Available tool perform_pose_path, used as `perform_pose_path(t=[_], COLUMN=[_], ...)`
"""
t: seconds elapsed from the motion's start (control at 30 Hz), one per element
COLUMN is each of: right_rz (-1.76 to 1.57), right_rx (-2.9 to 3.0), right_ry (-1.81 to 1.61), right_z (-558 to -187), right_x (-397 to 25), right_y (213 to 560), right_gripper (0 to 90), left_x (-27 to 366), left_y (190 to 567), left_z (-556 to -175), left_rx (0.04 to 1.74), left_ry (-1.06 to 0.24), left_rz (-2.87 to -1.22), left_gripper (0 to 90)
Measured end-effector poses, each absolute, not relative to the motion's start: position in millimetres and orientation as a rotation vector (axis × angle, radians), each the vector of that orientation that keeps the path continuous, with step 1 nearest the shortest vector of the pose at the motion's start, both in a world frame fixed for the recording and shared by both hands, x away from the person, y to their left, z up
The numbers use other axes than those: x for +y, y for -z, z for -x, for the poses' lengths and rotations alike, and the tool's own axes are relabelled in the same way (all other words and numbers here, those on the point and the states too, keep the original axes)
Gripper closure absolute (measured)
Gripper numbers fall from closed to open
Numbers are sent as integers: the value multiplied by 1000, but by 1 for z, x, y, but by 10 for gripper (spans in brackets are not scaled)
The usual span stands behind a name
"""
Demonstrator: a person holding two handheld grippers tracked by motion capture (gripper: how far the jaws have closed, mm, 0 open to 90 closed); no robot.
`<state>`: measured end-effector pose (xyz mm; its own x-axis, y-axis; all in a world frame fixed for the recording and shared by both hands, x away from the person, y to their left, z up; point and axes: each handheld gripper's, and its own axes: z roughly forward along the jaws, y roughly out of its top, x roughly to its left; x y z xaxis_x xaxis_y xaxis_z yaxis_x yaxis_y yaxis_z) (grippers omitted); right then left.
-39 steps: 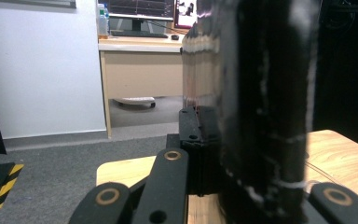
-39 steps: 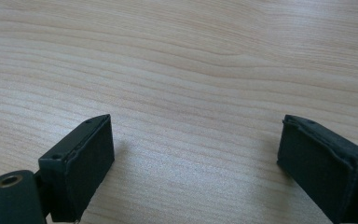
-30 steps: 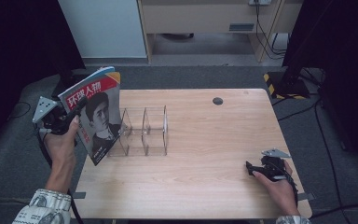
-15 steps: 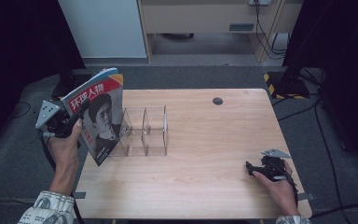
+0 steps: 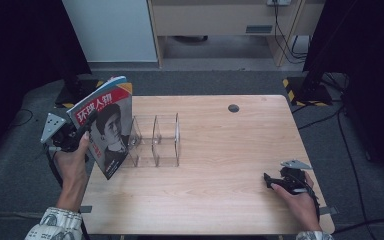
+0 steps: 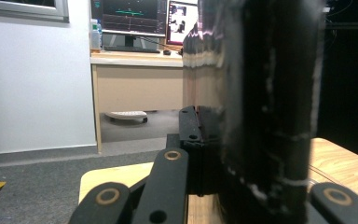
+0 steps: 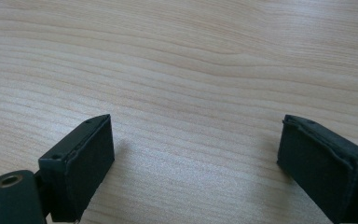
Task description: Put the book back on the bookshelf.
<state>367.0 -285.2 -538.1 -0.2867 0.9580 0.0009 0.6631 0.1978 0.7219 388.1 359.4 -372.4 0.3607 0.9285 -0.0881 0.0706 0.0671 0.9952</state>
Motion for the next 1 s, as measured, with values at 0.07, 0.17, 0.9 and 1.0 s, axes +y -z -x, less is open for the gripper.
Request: perform_pose_path(t=[0.07, 0.17, 0.9, 1.0], right_rz=[-1508, -1508, -1512, -1512], right_rx=[2025, 2025, 2020, 2018], right_ry=[-865, -865, -867, -867], right_z=[-367, -367, -367, -367], right_x=[-285, -285, -285, -285], right_y=[538, 538, 538, 538], right_gripper=[108, 108, 108, 108], left_x=[359, 359, 357, 356], left_y=[374, 376, 389, 392], left_z=[-388, -387, -382, -382], left_rx=[1012, 1014, 1010, 1009], left_ry=[-854, -855, -856, -854], left_rz=[-1341, -1334, -1294, -1299], left_gripper=[870, 871, 870, 870])
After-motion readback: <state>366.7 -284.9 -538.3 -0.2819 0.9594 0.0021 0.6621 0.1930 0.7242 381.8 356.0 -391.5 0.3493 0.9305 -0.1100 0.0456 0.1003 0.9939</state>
